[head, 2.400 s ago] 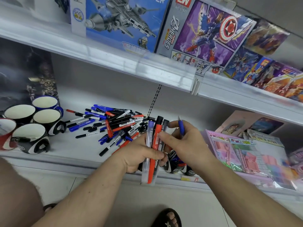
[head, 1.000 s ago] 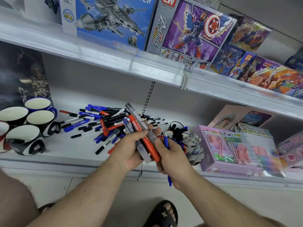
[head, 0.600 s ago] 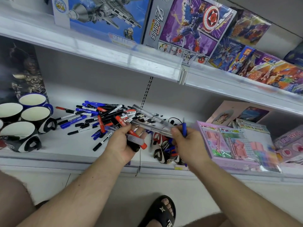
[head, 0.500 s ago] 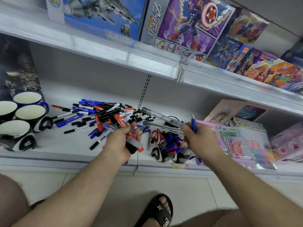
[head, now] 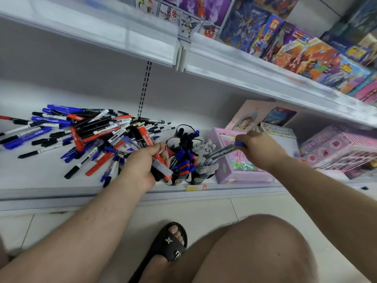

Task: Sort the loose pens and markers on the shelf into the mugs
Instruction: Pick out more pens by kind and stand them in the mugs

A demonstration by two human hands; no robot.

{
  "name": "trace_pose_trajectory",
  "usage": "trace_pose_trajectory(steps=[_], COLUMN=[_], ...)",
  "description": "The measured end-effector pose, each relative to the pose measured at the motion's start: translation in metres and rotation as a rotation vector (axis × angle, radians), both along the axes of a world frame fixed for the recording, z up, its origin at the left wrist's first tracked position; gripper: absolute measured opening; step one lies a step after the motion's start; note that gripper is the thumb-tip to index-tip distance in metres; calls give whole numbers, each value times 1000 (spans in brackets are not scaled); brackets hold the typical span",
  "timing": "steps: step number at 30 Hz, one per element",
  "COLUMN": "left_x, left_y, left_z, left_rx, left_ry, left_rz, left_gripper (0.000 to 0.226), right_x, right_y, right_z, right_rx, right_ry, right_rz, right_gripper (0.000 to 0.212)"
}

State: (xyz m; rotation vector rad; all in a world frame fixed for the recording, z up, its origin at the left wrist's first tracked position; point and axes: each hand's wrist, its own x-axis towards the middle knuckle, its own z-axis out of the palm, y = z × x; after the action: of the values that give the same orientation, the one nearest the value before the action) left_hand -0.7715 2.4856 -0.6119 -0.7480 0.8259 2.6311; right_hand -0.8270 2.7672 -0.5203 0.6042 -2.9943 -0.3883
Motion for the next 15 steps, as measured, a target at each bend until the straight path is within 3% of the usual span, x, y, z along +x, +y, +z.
trace_pose_trajectory(steps=[5,15], left_x=[-8,-19], left_y=[5,2], left_z=[-7,-21], left_rx=[-44,-75], left_ry=[-12,-55], left_rz=[4,25], left_gripper=[19,17], right_x=[-20,-54], right_y=[2,1], right_z=[-26,-84], right_rx=[160,243], right_ry=[-71,-123], right_rz=[-26,38], right_gripper=[28,24])
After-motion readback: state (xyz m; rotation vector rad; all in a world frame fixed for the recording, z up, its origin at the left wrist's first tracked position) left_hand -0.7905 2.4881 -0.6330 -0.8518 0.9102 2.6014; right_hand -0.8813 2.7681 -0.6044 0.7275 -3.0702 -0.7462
